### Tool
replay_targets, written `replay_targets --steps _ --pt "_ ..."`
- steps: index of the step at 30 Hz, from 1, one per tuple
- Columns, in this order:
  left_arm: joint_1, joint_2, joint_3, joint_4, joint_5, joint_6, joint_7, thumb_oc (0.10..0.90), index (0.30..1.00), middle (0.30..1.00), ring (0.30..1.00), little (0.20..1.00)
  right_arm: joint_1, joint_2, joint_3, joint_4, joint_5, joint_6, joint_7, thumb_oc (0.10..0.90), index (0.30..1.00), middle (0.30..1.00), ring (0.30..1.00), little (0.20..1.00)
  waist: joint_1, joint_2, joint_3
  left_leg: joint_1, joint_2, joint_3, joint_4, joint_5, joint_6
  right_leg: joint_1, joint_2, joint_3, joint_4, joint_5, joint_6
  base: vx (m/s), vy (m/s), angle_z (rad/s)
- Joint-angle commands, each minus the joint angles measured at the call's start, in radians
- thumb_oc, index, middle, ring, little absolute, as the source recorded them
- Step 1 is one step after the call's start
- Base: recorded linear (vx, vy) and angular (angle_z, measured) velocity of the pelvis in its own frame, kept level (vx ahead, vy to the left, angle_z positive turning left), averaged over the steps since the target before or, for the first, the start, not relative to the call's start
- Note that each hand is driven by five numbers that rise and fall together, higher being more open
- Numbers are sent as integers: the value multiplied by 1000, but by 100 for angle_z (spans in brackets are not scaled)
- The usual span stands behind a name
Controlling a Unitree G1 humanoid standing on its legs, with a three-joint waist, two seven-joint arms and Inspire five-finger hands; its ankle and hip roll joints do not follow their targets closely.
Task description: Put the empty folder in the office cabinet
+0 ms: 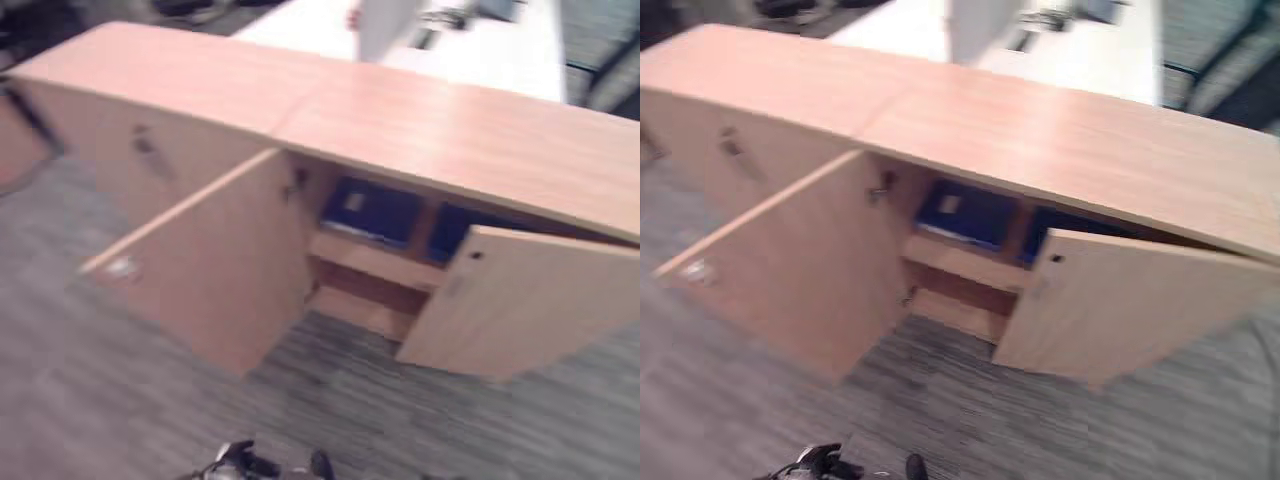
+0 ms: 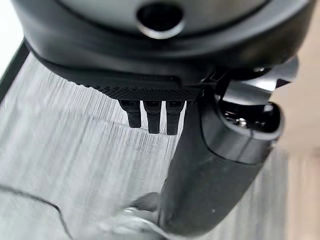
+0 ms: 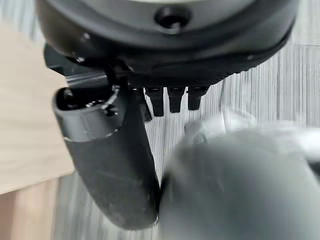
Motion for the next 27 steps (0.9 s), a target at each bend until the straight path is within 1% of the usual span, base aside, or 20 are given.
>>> replay_targets --steps 1,2,4,5,6,7,8,9,10,11,12,13,14,15,16,18,19,21,24,27 --pt "21 -3 -12 45 -8 -18 -18 800 900 900 900 900 3 17 33 26 -49 26 -56 800 900 900 900 900 -6 -37 -55 108 139 89 -76 -36 -172 -52 32 -20 -112 111 41 -17 221 100" --pt "22 -3 -14 45 -8 -18 -18 800 900 900 900 900 3 17 32 26 -49 26 -55 800 900 900 900 900 -7 -37 -56 109 138 87 -79 -35 -171 -51 31 -23 -111 112 42 -19 233 69" --pt "55 -4 44 74 -58 -10 -50 800 900 900 900 900 19 21 -86 5 133 12 -37 800 900 900 900 900 2 -18 -65 114 100 44 -128 -21 -156 -42 1 -30 -100 136 66 -26 293 59" --pt "63 -5 79 94 -95 -13 -52 800 900 900 900 900 19 26 -139 -13 271 -6 -25 800 900 900 900 900 2 -11 -64 113 86 33 -131 -22 -150 -38 -12 -31 -97 147 76 -24 179 32" --pt "62 -5 79 94 -95 -13 -52 800 900 900 900 900 19 26 -139 -13 271 -6 -25 800 900 900 900 900 1 -11 -64 113 86 33 -131 -22 -150 -38 -13 -31 -97 147 77 -29 171 27" --pt "80 -7 123 105 -161 -15 -67 800 900 900 900 900 22 34 -180 -34 390 -32 -16 800 900 900 900 900 5 -5 -64 112 74 24 -133 -24 -146 -36 -21 -32 -99 156 86 -31 133 5" --pt "90 -7 152 110 -205 -12 -80 800 900 900 900 900 22 34 -214 -35 461 -48 -15 800 900 900 900 900 6 -1 -64 110 65 16 -133 -24 -142 -35 -26 -30 -101 161 91 -73 243 2" --pt "118 0 225 108 -358 -6 -119 800 900 900 900 900 28 34 -275 -42 547 -67 -14 800 900 900 900 900 12 9 -60 101 47 -10 -135 -21 -141 -33 -42 -25 -102 179 113 -78 179 5" --pt "132 7 253 87 -428 -8 -139 800 900 900 900 900 35 28 -297 -39 567 -70 -14 800 900 900 900 900 13 12 -57 92 40 -37 -135 -20 -141 -33 -46 -3 -103 184 126 -85 149 29" --pt "144 17 268 73 -469 -21 -142 800 900 900 900 900 39 22 -306 -29 568 -75 -11 800 900 900 900 900 2 10 -57 83 30 -70 -135 -20 -140 -41 -48 43 -102 193 140 -29 38 42" --pt "147 29 281 61 -492 -38 -135 800 900 900 900 900 42 15 -314 -21 561 -75 -8 800 900 900 900 900 -9 8 -56 80 23 -105 -135 -26 -142 -56 -45 144 -97 197 157 -7 24 96" --pt "148 29 281 60 -493 -38 -135 800 900 900 900 900 40 15 -314 -19 561 -75 -6 800 900 900 900 900 -7 7 -58 77 21 -102 -135 -25 -140 -61 -48 147 -95 199 157 41 22 99" --pt "147 45 293 40 -522 -57 -128 800 900 900 900 900 42 7 -319 -9 551 -70 -5 800 900 900 900 900 -16 8 -58 77 16 -129 -135 -29 -141 -71 -43 252 -97 195 165 98 42 113" --pt "134 78 293 -13 -534 -92 -113 800 900 900 900 900 51 -5 -335 6 554 -71 2 800 900 900 900 900 -26 10 -63 77 5 -176 -135 -27 -137 -79 -21 433 -115 171 163 64 57 70" --pt "125 97 290 -50 -543 -105 -103 800 900 900 900 900 58 -8 -343 12 558 -71 3 800 900 900 900 900 -28 12 -62 67 -2 -187 -135 -7 -131 -75 -10 468 -138 176 149 52 42 87" --pt "123 119 294 -103 -549 -112 -96 800 900 900 900 900 67 -13 -350 15 556 -69 5 800 900 900 900 900 -30 11 -67 65 -8 -200 -135 -4 -131 -62 -3 478 -163 187 151 19 8 97" --pt "118 170 307 -168 -535 -119 -85 800 900 900 900 900 75 -29 -356 13 524 -61 9 800 900 900 900 900 -33 10 -80 63 -10 -195 -135 -5 -132 -55 2 454 -205 216 162 45 -16 72" --pt "99 216 320 -226 -524 -125 -73 800 900 900 900 900 90 -31 -362 13 514 -54 12 800 900 900 900 900 -38 8 -92 61 -4 -185 -135 -5 -136 -42 20 447 -266 220 166 55 -29 30" --pt "69 290 368 -265 -531 -129 -50 800 900 900 900 900 101 -42 -357 6 488 -43 27 800 900 900 900 900 -45 -1 -108 73 8 -159 -135 -10 -146 -25 42 464 -315 227 168 78 -24 -30" --pt "30 340 392 -261 -541 -130 -38 800 900 900 900 900 107 -53 -357 -4 486 -43 34 800 900 900 900 900 -57 -4 -112 81 14 -147 -135 -11 -149 -25 46 476 -317 229 168 40 -10 -33"
